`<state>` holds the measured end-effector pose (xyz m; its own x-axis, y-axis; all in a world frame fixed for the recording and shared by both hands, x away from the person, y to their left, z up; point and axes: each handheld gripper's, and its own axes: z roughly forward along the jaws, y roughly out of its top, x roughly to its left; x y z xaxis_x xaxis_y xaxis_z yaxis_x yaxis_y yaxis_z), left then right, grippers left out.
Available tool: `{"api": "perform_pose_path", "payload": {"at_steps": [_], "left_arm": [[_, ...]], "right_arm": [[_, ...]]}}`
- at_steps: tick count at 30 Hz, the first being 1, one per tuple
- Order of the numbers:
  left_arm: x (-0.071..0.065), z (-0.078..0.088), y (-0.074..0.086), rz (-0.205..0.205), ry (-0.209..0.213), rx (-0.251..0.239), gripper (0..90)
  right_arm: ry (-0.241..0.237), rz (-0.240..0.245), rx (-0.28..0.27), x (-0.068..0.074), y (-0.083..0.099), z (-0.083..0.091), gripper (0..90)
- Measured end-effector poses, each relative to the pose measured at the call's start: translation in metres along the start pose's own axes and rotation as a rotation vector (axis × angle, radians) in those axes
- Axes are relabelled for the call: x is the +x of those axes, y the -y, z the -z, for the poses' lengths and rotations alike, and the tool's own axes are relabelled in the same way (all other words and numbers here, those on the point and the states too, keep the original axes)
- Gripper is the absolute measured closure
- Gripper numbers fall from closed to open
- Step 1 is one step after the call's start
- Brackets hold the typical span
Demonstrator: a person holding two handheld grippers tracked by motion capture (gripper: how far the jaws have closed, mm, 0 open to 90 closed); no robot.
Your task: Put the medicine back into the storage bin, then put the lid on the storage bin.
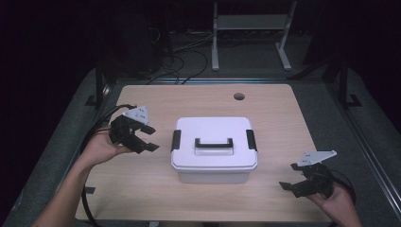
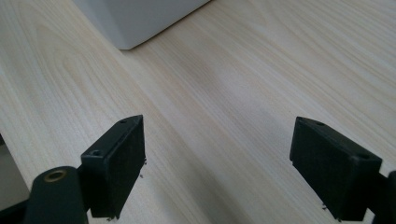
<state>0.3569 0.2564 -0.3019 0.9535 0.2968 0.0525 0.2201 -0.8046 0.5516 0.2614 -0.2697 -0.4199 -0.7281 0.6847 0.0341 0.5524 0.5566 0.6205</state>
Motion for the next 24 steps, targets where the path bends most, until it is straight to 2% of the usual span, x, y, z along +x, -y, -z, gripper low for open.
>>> {"api": "perform_pose_path", "payload": {"at_steps": [11, 24], "left_arm": [[0.001, -0.003, 0.015, 0.022, -0.015, -0.012, 33.8], [0.0, -0.018, 0.04, 0.06, -0.011, -0.015, 31.9]], "right_arm": [[0.005, -0.007, 0.004, -0.001, 0.003, 0.001, 17.7], [0.003, -0.007, 0.015, -0.002, 0.003, -0.002, 17.6]]}}
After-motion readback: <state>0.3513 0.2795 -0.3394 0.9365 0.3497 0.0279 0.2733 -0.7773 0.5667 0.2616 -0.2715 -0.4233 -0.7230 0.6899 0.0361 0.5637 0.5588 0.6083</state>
